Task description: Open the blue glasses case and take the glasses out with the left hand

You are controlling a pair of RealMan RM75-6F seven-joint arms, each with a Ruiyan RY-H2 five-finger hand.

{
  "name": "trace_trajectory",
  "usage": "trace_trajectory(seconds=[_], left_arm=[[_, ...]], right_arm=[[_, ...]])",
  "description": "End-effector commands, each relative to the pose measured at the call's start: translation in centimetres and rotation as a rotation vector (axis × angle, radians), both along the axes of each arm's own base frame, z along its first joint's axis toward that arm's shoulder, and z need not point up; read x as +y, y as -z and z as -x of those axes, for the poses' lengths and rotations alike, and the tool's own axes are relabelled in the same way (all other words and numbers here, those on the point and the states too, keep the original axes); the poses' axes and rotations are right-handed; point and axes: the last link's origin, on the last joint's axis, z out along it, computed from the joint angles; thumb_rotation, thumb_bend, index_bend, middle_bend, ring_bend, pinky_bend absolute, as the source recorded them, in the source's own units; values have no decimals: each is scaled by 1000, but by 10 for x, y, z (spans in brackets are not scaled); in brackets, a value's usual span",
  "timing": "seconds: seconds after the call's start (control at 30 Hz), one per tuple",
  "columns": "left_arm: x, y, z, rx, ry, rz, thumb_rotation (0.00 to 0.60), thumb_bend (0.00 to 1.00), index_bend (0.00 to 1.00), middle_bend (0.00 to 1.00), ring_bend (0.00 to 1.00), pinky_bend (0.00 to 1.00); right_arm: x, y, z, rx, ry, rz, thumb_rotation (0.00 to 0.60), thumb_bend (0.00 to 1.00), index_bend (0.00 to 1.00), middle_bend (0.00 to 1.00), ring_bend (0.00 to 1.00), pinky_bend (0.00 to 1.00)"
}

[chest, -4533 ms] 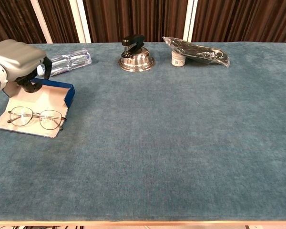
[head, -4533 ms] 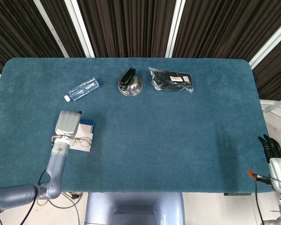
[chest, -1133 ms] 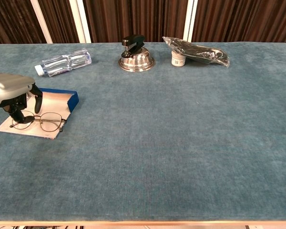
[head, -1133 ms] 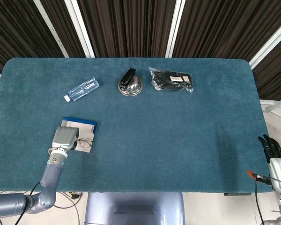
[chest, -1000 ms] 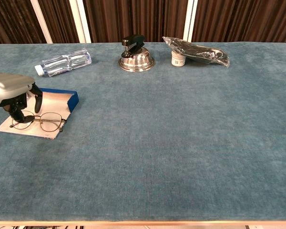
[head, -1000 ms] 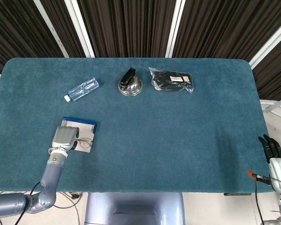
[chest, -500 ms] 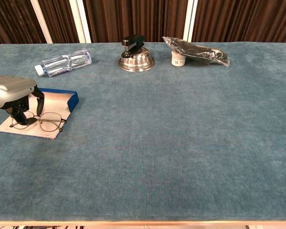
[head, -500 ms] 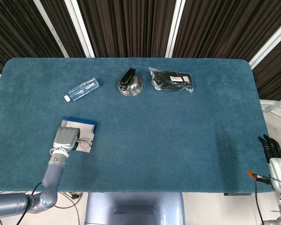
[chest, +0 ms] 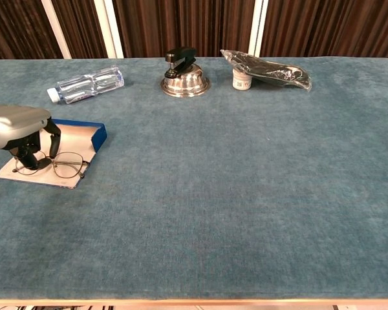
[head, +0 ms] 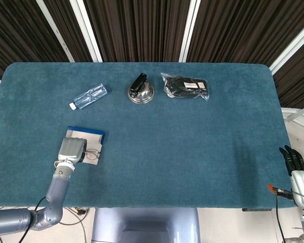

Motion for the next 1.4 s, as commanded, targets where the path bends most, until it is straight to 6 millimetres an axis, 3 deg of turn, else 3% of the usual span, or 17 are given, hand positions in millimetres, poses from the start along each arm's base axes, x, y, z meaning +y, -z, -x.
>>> trace_trajectory(seconds=[0.03, 0.7, 1.2, 1.4], left_arm=[[0, 0, 0, 0, -1, 0, 600, 401, 540, 1000, 1000, 1000], [-1, -2, -5, -13, 12, -3, 600, 455, 568, 1000, 1000, 1000], [-2, -22, -42, -76, 45, 14, 600, 455, 578, 1000, 1000, 1000], [-2, -21, -63, -102, 69, 34, 600, 455, 578, 1000, 1000, 1000]], right_arm=[[0, 0, 0, 1, -1, 0, 600, 193, 0, 0, 0, 214], [0, 0, 0, -1, 0, 2, 600, 193, 0, 0, 0, 214], [0, 0, 0, 1, -4, 1, 600, 193, 0, 0, 0, 214], [0, 0, 0, 0, -3, 2, 600, 193, 0, 0, 0, 214]])
